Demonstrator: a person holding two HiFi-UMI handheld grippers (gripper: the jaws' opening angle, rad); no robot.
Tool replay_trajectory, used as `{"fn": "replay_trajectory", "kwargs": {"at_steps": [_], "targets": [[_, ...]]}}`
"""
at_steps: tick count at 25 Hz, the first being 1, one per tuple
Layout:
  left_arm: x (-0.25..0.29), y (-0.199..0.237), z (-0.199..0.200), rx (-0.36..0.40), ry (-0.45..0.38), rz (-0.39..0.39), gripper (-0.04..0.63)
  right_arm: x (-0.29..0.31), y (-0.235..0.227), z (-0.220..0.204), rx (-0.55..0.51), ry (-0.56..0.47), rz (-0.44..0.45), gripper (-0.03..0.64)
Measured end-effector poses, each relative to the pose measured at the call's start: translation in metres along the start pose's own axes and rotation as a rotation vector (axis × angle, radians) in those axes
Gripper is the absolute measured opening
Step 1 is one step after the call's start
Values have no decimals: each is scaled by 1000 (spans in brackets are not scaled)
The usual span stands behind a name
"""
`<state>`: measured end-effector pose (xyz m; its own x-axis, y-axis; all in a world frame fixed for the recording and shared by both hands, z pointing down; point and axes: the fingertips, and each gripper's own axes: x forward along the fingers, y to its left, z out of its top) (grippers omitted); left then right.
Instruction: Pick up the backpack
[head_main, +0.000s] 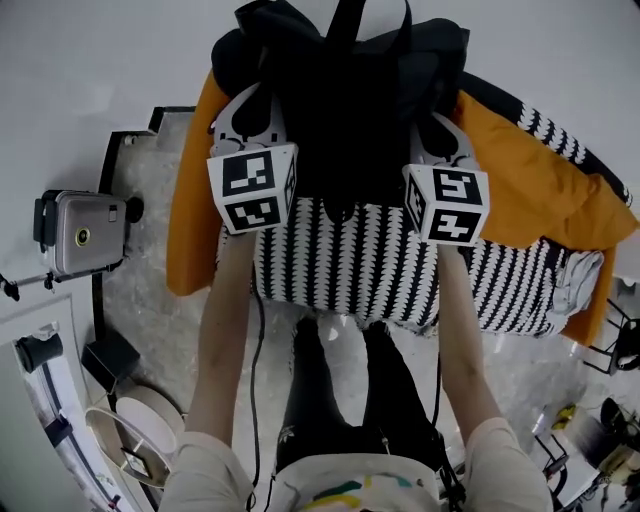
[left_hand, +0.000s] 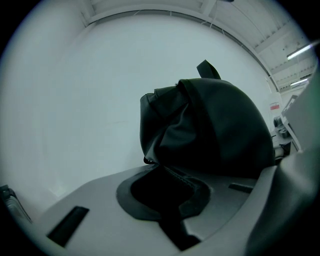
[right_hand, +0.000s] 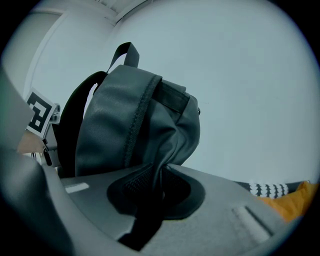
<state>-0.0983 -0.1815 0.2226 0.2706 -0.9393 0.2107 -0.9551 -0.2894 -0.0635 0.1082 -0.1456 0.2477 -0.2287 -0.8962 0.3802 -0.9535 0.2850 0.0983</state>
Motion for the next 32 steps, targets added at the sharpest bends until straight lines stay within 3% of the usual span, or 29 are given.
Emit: {"fn": "replay_trajectory", "kwargs": {"at_steps": [18, 27, 32], "targets": [[-65, 13, 227, 19, -227, 48, 29, -89, -23, 216, -85, -252, -54, 46], [-139, 20, 320, 32, -326, 95, 29, -161, -5, 297, -92, -343, -34, 46], [-186, 7, 350, 47, -359, 96, 29, -211, 2, 317, -91, -386, -37, 48]]}}
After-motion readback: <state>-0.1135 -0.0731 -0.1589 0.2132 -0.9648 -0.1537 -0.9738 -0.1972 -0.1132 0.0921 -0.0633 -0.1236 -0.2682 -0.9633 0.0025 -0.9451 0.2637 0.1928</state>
